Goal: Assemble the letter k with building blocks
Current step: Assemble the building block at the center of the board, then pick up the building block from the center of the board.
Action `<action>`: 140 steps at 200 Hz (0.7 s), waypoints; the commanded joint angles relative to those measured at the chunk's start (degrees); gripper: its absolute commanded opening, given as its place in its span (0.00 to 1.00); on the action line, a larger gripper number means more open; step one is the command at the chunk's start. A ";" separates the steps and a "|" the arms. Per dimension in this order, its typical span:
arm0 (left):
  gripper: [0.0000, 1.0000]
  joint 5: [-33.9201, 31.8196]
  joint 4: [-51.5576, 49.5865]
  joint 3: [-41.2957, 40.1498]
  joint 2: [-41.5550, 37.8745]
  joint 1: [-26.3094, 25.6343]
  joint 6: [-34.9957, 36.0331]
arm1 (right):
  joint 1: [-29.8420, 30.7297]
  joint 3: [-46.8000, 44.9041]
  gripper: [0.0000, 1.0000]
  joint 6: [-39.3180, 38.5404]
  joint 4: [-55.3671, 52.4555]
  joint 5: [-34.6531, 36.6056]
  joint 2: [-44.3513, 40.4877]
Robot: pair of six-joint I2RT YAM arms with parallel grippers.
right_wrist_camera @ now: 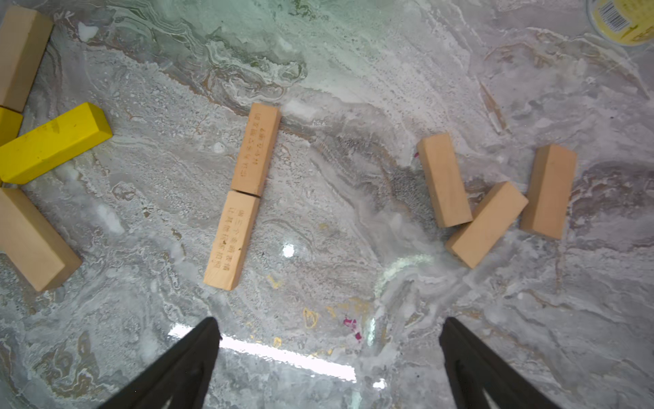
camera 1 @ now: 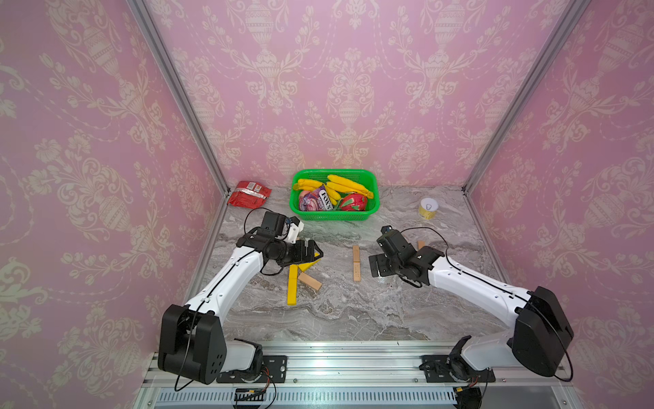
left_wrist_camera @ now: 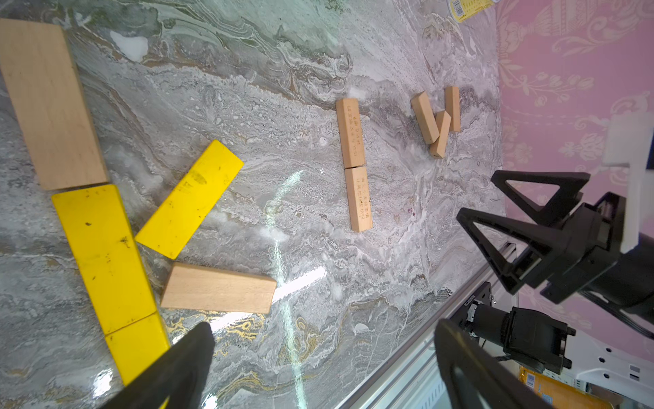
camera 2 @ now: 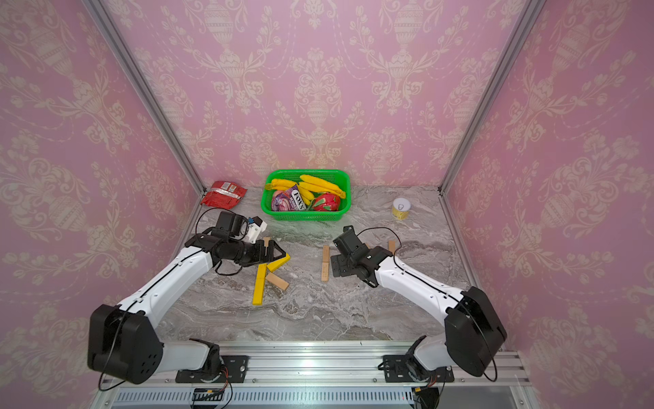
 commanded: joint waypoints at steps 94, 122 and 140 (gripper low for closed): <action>0.99 0.80 0.04 -0.12 0.11 0.60 3.00 | -10.21 15.61 0.96 -22.92 -0.98 -3.03 22.25; 0.99 0.46 -0.18 0.09 0.41 0.60 3.14 | -12.30 15.78 0.94 -22.84 -0.61 -4.51 21.92; 0.99 0.19 -0.31 0.10 0.44 0.60 3.34 | -13.51 16.25 0.93 -22.78 -1.08 -5.03 22.19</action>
